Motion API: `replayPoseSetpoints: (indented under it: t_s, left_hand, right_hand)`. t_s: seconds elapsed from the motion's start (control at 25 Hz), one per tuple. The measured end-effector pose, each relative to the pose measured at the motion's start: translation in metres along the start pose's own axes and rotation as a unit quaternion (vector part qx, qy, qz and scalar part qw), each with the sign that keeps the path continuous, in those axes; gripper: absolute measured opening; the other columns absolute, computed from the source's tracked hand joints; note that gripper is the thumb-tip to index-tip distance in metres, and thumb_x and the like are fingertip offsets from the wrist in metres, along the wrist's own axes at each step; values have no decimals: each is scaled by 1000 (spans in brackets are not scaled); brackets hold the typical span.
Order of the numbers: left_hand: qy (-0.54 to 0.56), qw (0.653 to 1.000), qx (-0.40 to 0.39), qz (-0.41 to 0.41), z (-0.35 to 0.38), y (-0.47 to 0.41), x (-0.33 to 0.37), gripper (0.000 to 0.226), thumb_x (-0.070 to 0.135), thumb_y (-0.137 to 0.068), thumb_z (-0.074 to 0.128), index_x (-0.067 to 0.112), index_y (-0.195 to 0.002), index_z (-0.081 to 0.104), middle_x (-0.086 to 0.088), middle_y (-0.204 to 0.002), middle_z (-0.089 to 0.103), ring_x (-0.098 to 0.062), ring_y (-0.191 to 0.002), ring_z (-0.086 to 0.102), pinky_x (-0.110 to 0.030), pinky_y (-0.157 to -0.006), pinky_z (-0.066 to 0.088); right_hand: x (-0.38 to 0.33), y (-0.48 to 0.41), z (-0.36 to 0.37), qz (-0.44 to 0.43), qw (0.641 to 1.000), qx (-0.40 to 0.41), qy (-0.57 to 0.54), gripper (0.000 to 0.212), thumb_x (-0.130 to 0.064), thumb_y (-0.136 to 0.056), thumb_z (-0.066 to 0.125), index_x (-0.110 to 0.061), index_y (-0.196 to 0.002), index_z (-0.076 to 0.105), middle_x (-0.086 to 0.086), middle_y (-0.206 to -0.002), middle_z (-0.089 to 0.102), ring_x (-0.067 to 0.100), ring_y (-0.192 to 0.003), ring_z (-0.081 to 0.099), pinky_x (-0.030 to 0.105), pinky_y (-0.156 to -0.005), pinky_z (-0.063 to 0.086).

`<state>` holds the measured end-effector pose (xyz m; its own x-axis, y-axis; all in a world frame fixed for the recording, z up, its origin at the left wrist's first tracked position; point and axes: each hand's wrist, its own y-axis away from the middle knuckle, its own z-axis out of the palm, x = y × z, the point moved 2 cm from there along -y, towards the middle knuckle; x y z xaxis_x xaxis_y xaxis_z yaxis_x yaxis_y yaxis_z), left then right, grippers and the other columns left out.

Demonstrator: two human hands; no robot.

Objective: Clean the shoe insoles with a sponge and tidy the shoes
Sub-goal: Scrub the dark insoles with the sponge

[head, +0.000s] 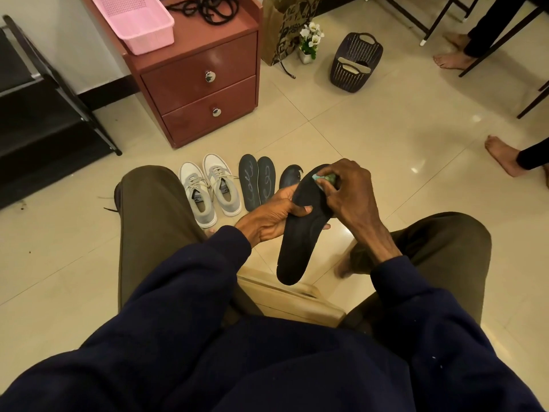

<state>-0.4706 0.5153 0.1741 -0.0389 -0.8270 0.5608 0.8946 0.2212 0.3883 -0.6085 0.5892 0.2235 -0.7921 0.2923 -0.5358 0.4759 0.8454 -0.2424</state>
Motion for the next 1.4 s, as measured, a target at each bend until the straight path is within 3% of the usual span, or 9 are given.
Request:
replayPoseSetpoints:
  t_s: [0.12,0.28,0.52,0.72,0.84,0.92,1.08,1.24,1.4]
  left_hand:
    - [-59,998,16,8,-6,-3,-2,72,-29,-87,50,7,-149,45,-26,-143,55,-46,-127,58,-64,-98,51]
    - [-123,990,59,30,-1,-1,-1,72,-34,-81,48,12,-136,53,-15,-122,65,-28,-112,66,-35,-89,60]
    - [-115,993,3,21,-5,-2,-1,89,-33,-80,54,21,-149,43,-20,-148,53,-39,-133,55,-59,-102,51]
    - [-96,995,29,14,-2,0,0,95,-35,-81,50,22,-155,36,-13,-142,55,-31,-126,61,-47,-95,59]
    - [-92,996,-4,13,-2,0,-1,100,-31,-76,57,26,-156,35,-15,-148,51,-37,-134,54,-57,-102,52]
    - [-80,997,-4,13,-1,1,0,97,-32,-78,55,25,-154,38,-18,-149,51,-38,-133,55,-57,-100,54]
    - [-45,998,22,32,2,1,0,83,-27,-87,53,15,-156,37,-15,-138,62,-33,-128,61,-49,-101,55]
    - [-19,999,21,23,7,6,1,79,-29,-89,45,17,-153,39,-11,-118,75,-36,-108,72,-55,-82,61]
    - [-27,999,24,22,13,7,4,80,-31,-88,42,20,-149,40,-5,-110,77,-29,-100,75,-47,-74,64]
  right_hand:
    - [6,0,-8,14,1000,21,0,7,-15,-89,76,-13,-96,78,3,-95,71,17,-89,63,36,-81,55]
    - [-22,10,17,-99,988,-119,-24,12,-16,-87,76,-13,-98,77,3,-97,70,15,-90,64,25,-83,51]
    - [20,-2,-9,44,998,29,-13,7,-15,-91,73,-12,-98,76,5,-97,69,19,-90,64,34,-79,56]
    - [-10,2,9,-70,997,-26,-27,12,-14,-92,72,-13,-103,76,4,-99,70,13,-92,62,25,-84,52]
    - [12,-4,-4,23,998,46,-24,9,-15,-93,71,-13,-99,77,4,-97,71,16,-89,64,37,-82,56]
    - [14,-2,-7,53,995,59,-61,8,-16,-92,74,-15,-98,78,-1,-96,70,8,-88,62,32,-81,57]
    - [-15,1,7,-51,997,-15,-51,9,-15,-90,74,-14,-98,78,-1,-96,71,8,-89,63,22,-82,51]
    - [13,-3,-4,61,995,66,-33,6,-15,-91,74,-13,-96,77,3,-95,70,16,-87,64,38,-79,56]
    - [0,-2,0,46,995,50,-71,8,-17,-90,75,-15,-97,78,0,-96,71,9,-87,64,26,-78,55]
